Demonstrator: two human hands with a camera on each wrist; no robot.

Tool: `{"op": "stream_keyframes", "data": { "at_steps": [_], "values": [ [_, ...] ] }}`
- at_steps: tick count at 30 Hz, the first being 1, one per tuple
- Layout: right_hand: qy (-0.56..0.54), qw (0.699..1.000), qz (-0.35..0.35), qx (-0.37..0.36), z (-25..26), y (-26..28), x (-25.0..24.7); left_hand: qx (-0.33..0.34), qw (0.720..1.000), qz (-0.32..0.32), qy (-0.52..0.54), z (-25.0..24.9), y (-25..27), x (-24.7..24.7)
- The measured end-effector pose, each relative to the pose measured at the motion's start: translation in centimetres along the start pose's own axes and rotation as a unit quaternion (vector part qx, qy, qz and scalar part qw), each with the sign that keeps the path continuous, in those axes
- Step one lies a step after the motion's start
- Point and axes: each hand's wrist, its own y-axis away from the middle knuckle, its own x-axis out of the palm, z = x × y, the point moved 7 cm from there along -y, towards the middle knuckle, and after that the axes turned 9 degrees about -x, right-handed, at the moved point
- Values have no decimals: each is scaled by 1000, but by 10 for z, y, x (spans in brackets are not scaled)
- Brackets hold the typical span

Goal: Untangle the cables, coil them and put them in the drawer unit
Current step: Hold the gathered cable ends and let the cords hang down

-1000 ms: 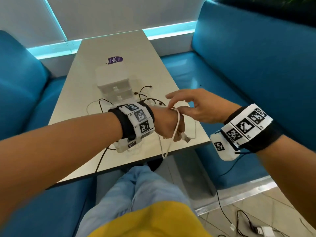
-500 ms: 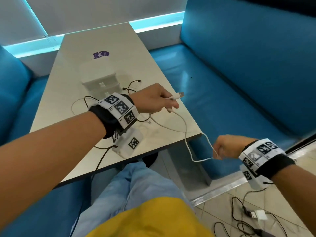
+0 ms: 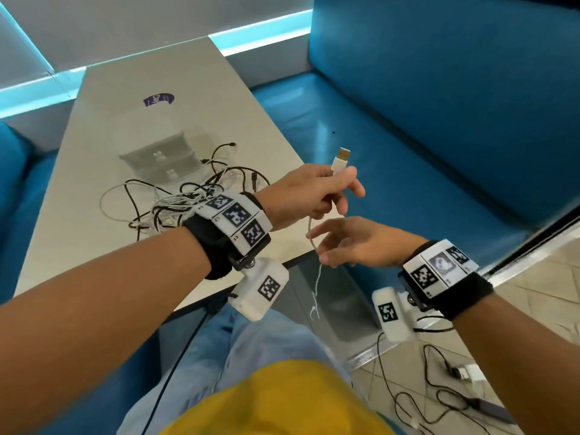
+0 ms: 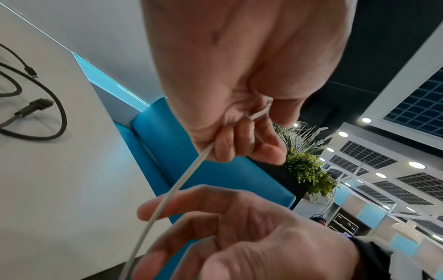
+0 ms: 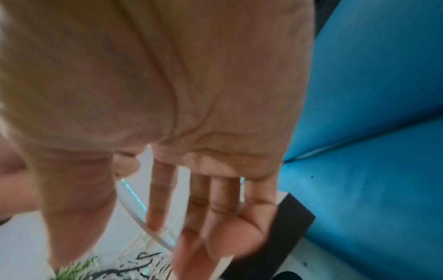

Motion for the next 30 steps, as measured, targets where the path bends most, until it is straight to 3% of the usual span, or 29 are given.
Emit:
{"op": "stream_keyframes", "data": {
  "at_steps": [5, 8, 12, 15, 18, 23, 30],
  "values": [
    [-62, 993, -65, -72, 17, -11, -3, 32, 993, -45, 107, 6, 1, -16],
    [-42, 996, -30, -78, 21, -23, 15, 48, 983, -89, 152, 8, 9, -37],
    [-6, 998, 55, -32, 9, -36, 41, 49, 961, -188, 198, 20, 32, -96],
    [27, 996, 77, -20, 17, -52, 47, 26, 963, -220, 153, 35, 51, -136],
    [133, 987, 86, -39, 42, -76, 39, 9, 963, -244, 118, 44, 67, -161],
    [175, 981, 6, -80, 87, -131, 18, 2, 951, -293, 97, 44, 90, -198],
    [229, 965, -61, -109, 108, -212, 24, -22, 954, -297, 19, 25, 93, -238]
  ]
}}
